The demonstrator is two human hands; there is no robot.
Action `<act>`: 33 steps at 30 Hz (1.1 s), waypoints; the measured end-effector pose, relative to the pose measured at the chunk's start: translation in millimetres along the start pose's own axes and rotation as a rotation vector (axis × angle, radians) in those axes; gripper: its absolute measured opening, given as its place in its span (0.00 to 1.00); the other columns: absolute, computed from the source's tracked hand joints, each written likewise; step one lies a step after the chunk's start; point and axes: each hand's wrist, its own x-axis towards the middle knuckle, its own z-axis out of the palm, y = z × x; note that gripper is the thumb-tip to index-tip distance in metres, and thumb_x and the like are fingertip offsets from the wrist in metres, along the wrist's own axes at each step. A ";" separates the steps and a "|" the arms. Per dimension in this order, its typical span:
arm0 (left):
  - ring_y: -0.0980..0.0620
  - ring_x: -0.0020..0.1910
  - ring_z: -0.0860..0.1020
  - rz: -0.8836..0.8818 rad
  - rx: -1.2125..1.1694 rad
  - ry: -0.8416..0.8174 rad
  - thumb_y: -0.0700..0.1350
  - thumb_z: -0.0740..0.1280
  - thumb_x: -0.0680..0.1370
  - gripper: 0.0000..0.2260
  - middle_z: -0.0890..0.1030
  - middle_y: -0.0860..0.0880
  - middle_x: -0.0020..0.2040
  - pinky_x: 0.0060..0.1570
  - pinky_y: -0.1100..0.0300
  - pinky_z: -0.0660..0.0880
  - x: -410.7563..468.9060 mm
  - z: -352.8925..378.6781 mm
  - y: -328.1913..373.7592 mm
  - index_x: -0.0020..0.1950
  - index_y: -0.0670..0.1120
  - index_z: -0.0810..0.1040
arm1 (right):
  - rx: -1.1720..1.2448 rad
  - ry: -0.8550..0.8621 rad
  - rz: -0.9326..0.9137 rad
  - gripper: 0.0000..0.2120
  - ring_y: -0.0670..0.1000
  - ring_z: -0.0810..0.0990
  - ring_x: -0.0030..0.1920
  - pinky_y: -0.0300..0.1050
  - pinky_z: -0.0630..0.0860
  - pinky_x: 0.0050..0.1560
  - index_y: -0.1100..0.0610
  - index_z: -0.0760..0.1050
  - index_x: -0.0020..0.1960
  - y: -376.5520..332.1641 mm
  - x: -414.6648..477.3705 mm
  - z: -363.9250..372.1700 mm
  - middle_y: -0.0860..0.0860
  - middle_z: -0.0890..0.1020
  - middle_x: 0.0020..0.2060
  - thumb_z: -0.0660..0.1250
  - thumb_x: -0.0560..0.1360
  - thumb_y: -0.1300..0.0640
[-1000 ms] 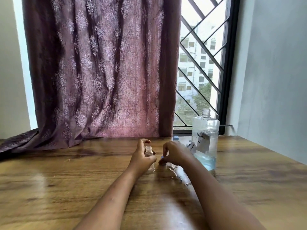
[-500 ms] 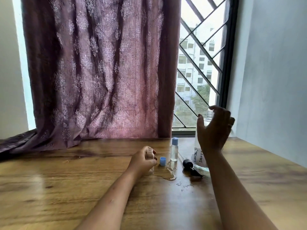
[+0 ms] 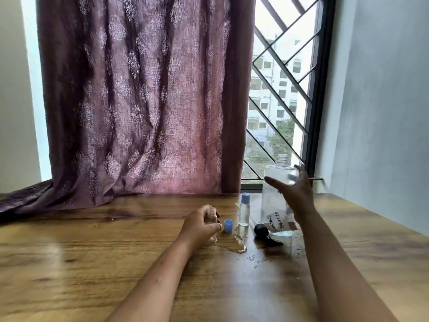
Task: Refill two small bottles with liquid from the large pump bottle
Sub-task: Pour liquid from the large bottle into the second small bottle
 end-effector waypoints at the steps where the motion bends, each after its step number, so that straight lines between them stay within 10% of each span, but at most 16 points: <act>1: 0.47 0.46 0.81 0.003 0.004 0.005 0.48 0.67 0.61 0.13 0.84 0.47 0.44 0.47 0.47 0.80 0.0 -0.2 0.2 0.45 0.49 0.78 | 0.014 -0.049 0.018 0.46 0.54 0.74 0.56 0.47 0.73 0.54 0.53 0.58 0.72 -0.2 -0.2 -0.2 0.57 0.73 0.63 0.78 0.61 0.46; 4: 0.47 0.44 0.81 0.013 0.016 0.019 0.46 0.69 0.64 0.08 0.84 0.46 0.44 0.46 0.53 0.80 0.4 0.0 0.9 0.43 0.50 0.77 | 0.013 -0.064 -0.020 0.44 0.50 0.76 0.46 0.39 0.72 0.38 0.59 0.61 0.68 -4.4 -3.7 4.5 0.56 0.74 0.57 0.80 0.60 0.50; 11: 0.51 0.38 0.77 0.008 0.006 0.032 0.45 0.70 0.64 0.09 0.80 0.50 0.38 0.44 0.54 0.80 2.7 0.6 -1.3 0.43 0.49 0.77 | -0.450 -0.137 -0.448 0.38 0.55 0.76 0.47 0.48 0.74 0.44 0.56 0.63 0.58 -17.6 -17.0 24.9 0.53 0.75 0.51 0.81 0.56 0.51; 18: 0.54 0.37 0.75 0.050 0.073 0.030 0.41 0.71 0.69 0.06 0.78 0.53 0.37 0.38 0.67 0.72 4.5 3.2 -1.5 0.45 0.47 0.77 | -0.730 -0.174 -0.533 0.38 0.57 0.77 0.55 0.52 0.71 0.51 0.51 0.63 0.64 -22.0 -43.7 30.7 0.50 0.76 0.59 0.78 0.59 0.48; 33: 0.54 0.37 0.74 0.046 0.040 0.045 0.43 0.71 0.70 0.08 0.77 0.51 0.37 0.42 0.61 0.72 2.2 2.8 -1.4 0.47 0.44 0.78 | -0.960 -0.248 -0.690 0.38 0.54 0.73 0.61 0.49 0.67 0.55 0.47 0.64 0.66 -10.2 -56.2 43.1 0.46 0.74 0.61 0.76 0.59 0.50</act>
